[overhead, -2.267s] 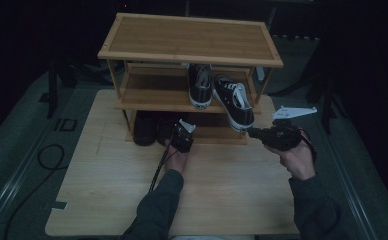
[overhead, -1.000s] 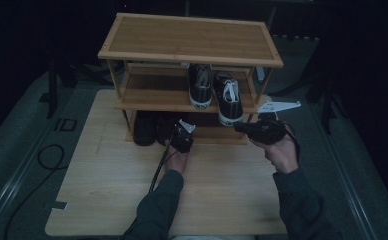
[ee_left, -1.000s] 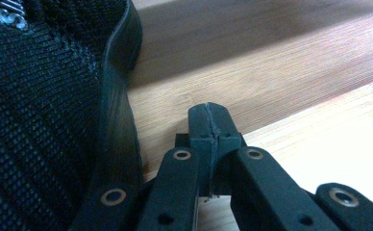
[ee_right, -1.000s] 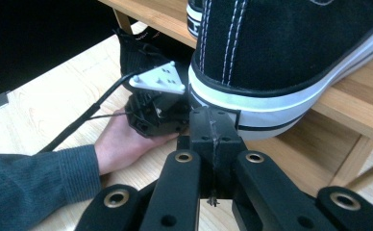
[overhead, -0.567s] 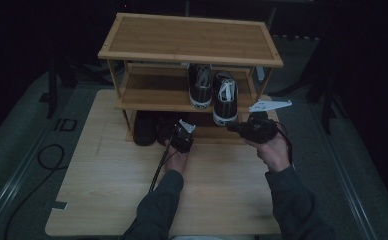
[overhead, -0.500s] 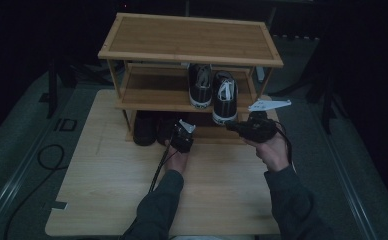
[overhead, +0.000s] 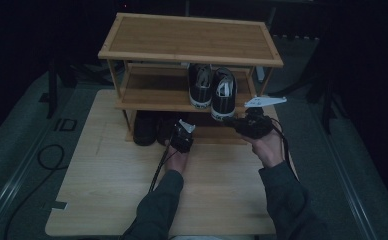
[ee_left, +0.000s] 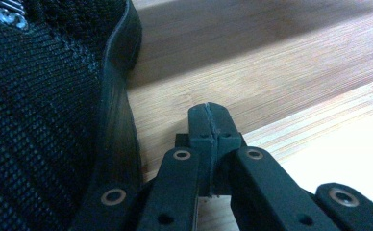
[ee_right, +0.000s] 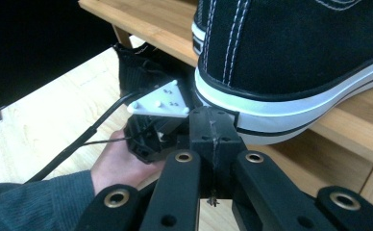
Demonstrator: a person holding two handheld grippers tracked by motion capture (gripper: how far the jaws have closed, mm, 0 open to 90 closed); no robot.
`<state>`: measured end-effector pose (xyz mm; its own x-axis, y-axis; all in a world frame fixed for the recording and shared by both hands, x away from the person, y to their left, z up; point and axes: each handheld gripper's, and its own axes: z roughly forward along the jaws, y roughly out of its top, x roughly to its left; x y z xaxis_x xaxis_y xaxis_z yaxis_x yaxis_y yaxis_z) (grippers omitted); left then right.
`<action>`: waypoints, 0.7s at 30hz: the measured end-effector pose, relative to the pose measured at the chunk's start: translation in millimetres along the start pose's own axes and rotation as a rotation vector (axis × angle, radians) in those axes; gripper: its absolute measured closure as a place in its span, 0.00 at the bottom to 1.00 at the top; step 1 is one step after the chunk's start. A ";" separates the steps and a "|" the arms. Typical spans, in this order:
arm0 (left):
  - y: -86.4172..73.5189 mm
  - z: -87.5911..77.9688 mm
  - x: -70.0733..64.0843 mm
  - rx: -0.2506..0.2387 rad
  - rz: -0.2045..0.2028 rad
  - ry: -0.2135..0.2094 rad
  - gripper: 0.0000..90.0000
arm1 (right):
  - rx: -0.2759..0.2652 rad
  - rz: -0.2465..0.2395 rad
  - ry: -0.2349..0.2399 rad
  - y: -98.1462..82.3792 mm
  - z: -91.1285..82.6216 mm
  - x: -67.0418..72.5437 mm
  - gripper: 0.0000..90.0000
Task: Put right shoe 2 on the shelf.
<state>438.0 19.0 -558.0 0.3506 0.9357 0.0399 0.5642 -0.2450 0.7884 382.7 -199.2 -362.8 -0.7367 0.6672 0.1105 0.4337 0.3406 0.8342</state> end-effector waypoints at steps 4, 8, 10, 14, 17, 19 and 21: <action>0.0 0.1 -0.2 -0.001 0.001 0.002 1.00 | 0.000 0.008 -0.017 1.2 2.8 -2.4 1.00; 0.0 0.1 -0.1 0.000 0.000 0.000 1.00 | 0.000 0.000 -0.028 2.5 6.0 -1.2 1.00; 0.0 0.0 0.0 0.000 0.000 0.000 1.00 | -0.003 -0.002 -0.041 3.3 7.1 -1.3 1.00; 0.0 0.0 -0.1 0.001 0.002 0.001 1.00 | -0.003 0.000 -0.058 3.5 9.1 -2.1 1.00; 0.0 0.0 -0.2 0.000 0.002 0.001 1.00 | 0.002 0.000 -0.070 2.6 11.9 -1.7 1.00; 0.0 0.0 -0.2 0.000 0.001 0.001 1.00 | 0.006 -0.001 -0.082 2.1 14.9 -2.2 1.00; 0.0 0.0 -0.1 0.000 0.001 0.000 1.00 | 0.003 0.005 -0.081 2.0 17.3 -3.2 1.00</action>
<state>438.0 18.9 -558.0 0.3509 0.9355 0.0412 0.5640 -0.2463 0.7882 394.9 -189.2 -370.8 -0.6898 0.7205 0.0706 0.4391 0.3390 0.8320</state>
